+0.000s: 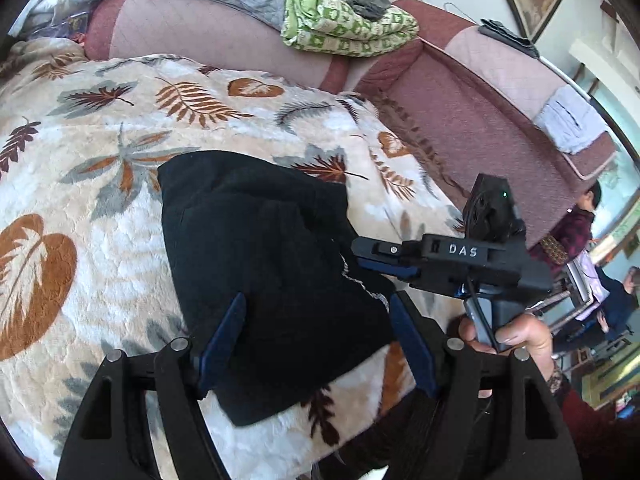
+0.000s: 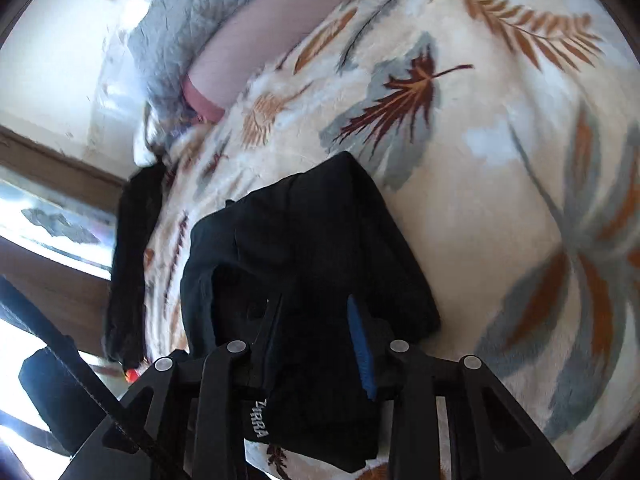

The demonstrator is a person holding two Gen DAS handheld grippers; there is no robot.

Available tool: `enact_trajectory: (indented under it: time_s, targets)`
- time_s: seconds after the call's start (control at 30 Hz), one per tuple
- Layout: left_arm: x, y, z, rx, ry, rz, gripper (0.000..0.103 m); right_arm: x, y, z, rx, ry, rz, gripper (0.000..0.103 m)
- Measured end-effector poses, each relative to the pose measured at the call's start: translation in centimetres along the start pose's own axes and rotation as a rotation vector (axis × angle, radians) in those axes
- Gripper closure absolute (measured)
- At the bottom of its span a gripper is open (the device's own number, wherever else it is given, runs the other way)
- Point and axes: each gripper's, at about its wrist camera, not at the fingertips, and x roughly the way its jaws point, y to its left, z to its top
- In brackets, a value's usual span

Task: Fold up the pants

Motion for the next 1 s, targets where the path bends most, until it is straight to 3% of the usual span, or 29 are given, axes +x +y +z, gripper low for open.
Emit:
enact_trajectory:
  time_s: [0.1, 0.13, 0.17, 0.27, 0.33, 0.43, 0.53, 0.7, 0.9, 1.0]
  targets:
    - [-1.1, 0.4, 0.0, -0.011, 0.015, -0.041, 0.03, -1.1, -0.2, -0.9, 0.008, -0.026, -0.028, 0.068]
    - [-1.5, 0.5, 0.0, -0.013, 0.01, -0.044, 0.03, -1.4, -0.2, -1.0, 0.004, -0.025, -0.056, 0.061]
    - [-2.0, 0.7, 0.1, -0.016, 0.0, -0.046, 0.03, -1.6, -0.1, -1.3, -0.001, -0.023, -0.069, 0.06]
    - [-3.4, 1.9, 0.8, -0.06, -0.032, -0.045, 0.028, -3.6, -0.4, -1.7, 0.009, -0.085, -0.037, 0.059]
    - [-4.0, 3.8, 1.4, -0.147, -0.051, -0.05, 0.026, -5.4, -1.0, -1.5, 0.022, -0.149, -0.023, 0.041]
    - [-4.1, 6.0, 1.8, -0.245, -0.077, -0.064, 0.02, -6.6, -1.8, -0.2, 0.026, -0.197, -0.054, 0.033]
    - [-3.1, 7.8, 2.2, -0.303, -0.071, -0.04, 0.019, -5.8, -2.3, -0.1, 0.044, -0.161, -0.039, 0.033]
    - [0.2, 9.8, 2.9, -0.362, 0.004, -0.072, 0.019, -2.6, -1.8, -0.5, 0.037, -0.073, 0.003, 0.033]
    - [4.6, 9.2, 3.5, -0.321, 0.083, -0.094, 0.019, 0.3, 0.0, -1.4, -0.044, -0.013, 0.026, 0.029]
    - [6.7, 8.1, 3.4, -0.271, 0.118, -0.047, 0.02, 1.2, 1.0, -1.6, -0.082, -0.004, 0.022, 0.029]
